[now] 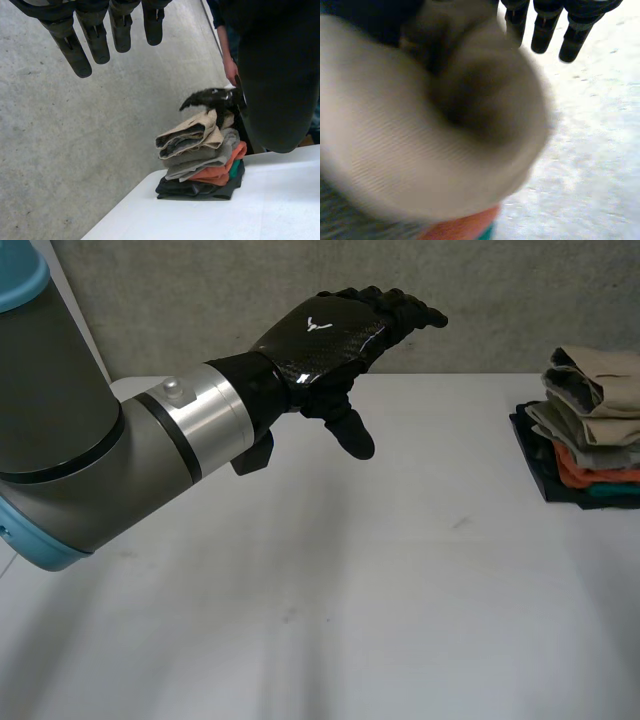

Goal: Fold the laundry.

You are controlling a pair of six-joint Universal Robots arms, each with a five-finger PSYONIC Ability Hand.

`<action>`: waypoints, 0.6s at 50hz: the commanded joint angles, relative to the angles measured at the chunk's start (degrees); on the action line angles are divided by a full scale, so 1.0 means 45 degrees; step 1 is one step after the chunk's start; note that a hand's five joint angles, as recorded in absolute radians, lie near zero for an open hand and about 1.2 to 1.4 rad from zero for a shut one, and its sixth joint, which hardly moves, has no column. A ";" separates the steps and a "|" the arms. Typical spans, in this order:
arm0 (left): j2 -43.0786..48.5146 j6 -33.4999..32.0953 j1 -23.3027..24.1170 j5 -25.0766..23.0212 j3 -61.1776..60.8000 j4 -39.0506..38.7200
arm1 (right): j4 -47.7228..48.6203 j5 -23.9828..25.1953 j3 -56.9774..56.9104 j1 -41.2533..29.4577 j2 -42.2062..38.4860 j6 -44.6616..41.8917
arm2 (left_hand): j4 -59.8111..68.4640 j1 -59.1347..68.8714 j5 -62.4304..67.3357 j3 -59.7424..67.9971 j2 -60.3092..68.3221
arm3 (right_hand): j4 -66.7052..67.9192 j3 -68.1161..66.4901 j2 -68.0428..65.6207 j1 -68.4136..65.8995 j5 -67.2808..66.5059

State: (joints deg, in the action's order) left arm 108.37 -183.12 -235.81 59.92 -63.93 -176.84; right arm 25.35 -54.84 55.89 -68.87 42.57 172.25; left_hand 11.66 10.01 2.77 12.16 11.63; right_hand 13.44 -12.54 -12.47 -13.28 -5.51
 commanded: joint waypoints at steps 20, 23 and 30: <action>-0.0760 0.0282 0.0507 0.0548 0.0514 -0.0603 | -0.2360 -0.7383 0.0899 0.1228 0.6359 -0.4821 | -0.0097 0.0270 -0.0344 -0.0209 -0.0091 | -0.0766 0.0564 0.0548 0.0729 0.1224; -0.0956 0.0575 0.0429 0.1349 0.0808 -0.0936 | -0.0286 -0.7013 0.2031 -0.0337 0.7374 -0.4352 | -0.0097 0.0270 -0.0343 -0.0209 -0.0091 | -0.0766 0.0564 0.0548 0.0729 0.1224; -0.1679 0.0967 -0.0429 0.4552 0.0907 -0.1464 | 0.2255 -0.5063 0.5427 -0.2834 0.9211 -0.2753 | -0.0134 0.0233 -0.0380 -0.0246 -0.0128 | -0.0766 0.0564 0.0548 0.0729 0.1224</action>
State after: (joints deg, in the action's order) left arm 102.83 -179.49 -234.67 70.70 -59.81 -182.10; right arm 27.70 -84.63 69.29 -73.01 78.64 153.82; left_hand 11.66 10.01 2.77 12.16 11.63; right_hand 12.10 -11.93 -12.11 -13.09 -2.86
